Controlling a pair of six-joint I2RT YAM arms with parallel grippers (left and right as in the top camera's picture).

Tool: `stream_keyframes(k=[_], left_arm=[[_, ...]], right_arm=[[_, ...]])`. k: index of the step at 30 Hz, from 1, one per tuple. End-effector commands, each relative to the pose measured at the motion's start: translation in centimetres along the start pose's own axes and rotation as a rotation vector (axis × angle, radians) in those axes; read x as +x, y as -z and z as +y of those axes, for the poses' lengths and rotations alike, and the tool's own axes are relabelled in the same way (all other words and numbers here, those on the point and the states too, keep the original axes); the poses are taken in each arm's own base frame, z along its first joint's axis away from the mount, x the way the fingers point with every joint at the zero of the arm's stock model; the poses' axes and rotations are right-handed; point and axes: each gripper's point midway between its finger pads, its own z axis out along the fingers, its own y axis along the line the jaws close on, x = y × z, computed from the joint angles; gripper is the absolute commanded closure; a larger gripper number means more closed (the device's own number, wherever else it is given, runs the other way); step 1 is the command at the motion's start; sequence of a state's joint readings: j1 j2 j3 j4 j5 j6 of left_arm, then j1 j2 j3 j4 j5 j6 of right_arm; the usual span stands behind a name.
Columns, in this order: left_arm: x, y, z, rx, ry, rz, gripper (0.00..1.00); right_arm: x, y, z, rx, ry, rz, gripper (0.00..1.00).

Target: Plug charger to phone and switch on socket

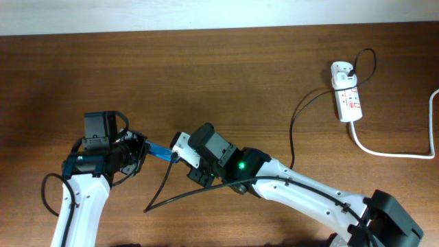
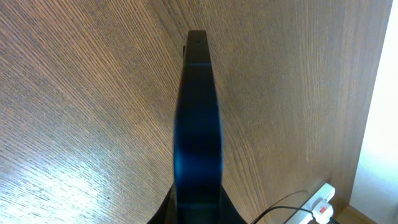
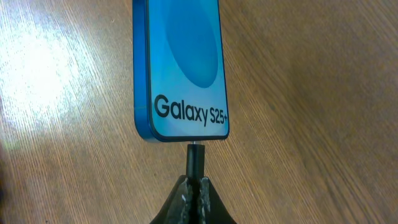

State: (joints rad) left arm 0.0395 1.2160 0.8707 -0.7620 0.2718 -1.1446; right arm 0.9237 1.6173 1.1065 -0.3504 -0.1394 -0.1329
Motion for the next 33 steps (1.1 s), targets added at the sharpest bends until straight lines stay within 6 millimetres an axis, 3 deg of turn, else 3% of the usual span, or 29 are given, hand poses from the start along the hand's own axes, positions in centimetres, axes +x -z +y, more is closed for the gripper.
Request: stream_keyframes(k=[1, 9, 13, 17, 23, 25, 29, 31, 33], left_arm=[[7.3, 0.4, -1.3, 0.067, -0.048, 0.320, 1.00], [5.4, -0.1, -0.6, 0.022, -0.059, 0.208, 1.00], [4.9, -0.2, -0.4, 0.010, -0.059, 0.179, 1.00], [4.8, -0.3, -0.3, 0.007, -0.059, 0.171, 1.00], [4.4, -0.3, -0.1, -0.006, -0.060, 0.147, 1.00], [4.1, -0.4, 0.0, -0.014, -0.067, 0.129, 1.00], [4.0, -0.4, 0.1, -0.010, -0.161, 0.122, 1.00], [4.4, -0.3, -0.2, 0.007, -0.186, 0.145, 1.00], [4.8, -0.3, -0.5, 0.026, -0.197, 0.172, 1.00]], right_arm=[[-5.3, 1.5, 3.3, -0.125, 0.038, -0.163, 0.96], [-5.4, 4.4, 3.6, -0.125, 0.039, -0.167, 0.95], [-5.2, 5.6, 3.8, -0.126, 0.038, -0.160, 0.87], [-5.1, 6.7, 3.9, -0.126, 0.038, -0.163, 0.72], [-1.9, 6.5, 3.2, -0.081, 0.013, -0.028, 0.67], [-1.6, 7.0, 3.3, -0.081, 0.012, -0.022, 0.64], [-2.9, 10.4, 3.6, -0.073, 0.024, -0.099, 0.59], [-2.7, 12.9, 3.9, -0.070, 0.028, -0.122, 0.51], [-2.2, 14.1, 4.1, -0.071, 0.027, -0.117, 0.47]])
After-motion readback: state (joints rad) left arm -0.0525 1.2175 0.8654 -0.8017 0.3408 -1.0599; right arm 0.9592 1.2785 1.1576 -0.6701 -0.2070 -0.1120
